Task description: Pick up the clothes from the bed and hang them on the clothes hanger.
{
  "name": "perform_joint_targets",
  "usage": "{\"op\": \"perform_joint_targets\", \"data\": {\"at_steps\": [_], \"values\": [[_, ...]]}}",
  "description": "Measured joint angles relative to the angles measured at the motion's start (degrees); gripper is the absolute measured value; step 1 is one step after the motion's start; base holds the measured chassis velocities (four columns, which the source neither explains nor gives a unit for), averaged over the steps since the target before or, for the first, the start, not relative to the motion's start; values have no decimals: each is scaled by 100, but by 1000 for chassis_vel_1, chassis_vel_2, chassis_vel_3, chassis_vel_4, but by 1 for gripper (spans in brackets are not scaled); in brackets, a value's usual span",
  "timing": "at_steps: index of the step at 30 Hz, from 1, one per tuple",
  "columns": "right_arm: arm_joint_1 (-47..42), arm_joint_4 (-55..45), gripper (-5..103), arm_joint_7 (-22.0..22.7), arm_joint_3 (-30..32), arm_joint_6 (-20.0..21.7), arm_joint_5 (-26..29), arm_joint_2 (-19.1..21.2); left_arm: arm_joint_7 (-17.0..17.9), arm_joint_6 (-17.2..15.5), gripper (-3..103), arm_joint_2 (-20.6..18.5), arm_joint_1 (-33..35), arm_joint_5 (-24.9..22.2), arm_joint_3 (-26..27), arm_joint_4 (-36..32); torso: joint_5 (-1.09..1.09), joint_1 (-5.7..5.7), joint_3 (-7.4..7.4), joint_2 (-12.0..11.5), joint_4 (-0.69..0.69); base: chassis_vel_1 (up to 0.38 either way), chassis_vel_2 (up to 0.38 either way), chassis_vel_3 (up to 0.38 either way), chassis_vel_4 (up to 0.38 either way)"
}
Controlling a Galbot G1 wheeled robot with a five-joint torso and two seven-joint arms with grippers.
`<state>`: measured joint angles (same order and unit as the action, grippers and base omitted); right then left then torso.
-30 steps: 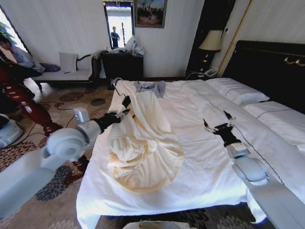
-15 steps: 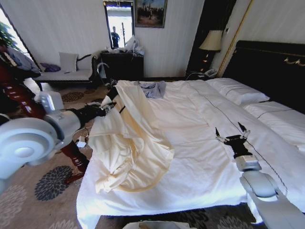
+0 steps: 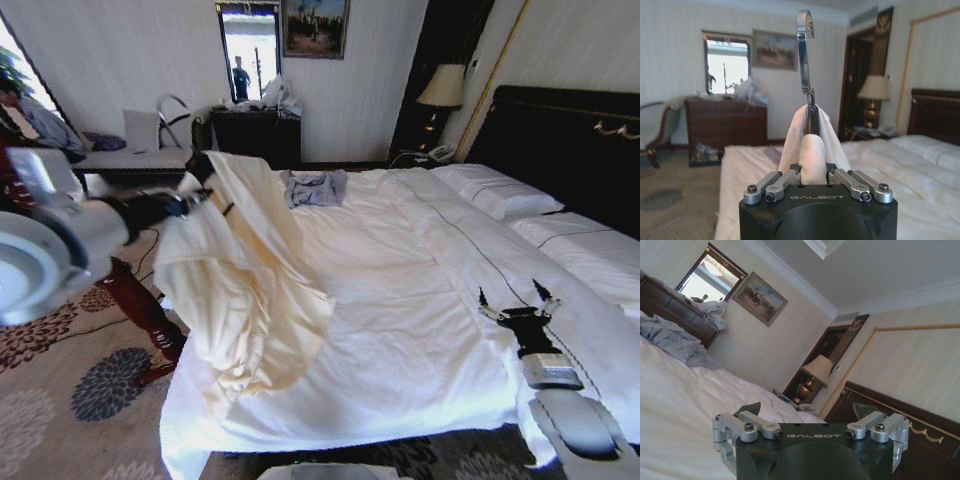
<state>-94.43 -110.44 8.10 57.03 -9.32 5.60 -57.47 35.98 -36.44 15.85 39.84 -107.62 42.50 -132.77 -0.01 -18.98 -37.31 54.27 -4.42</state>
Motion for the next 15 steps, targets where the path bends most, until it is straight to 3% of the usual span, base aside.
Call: {"op": "perform_joint_targets", "data": {"at_steps": [15], "values": [[181, 357, 100, 32, -175, -48, -37, 5, 981, -337, 18, -497, 49, -1448, 1447, 232, 1, 0, 0, -1, 0, 0, 0, 0, 0]]}}
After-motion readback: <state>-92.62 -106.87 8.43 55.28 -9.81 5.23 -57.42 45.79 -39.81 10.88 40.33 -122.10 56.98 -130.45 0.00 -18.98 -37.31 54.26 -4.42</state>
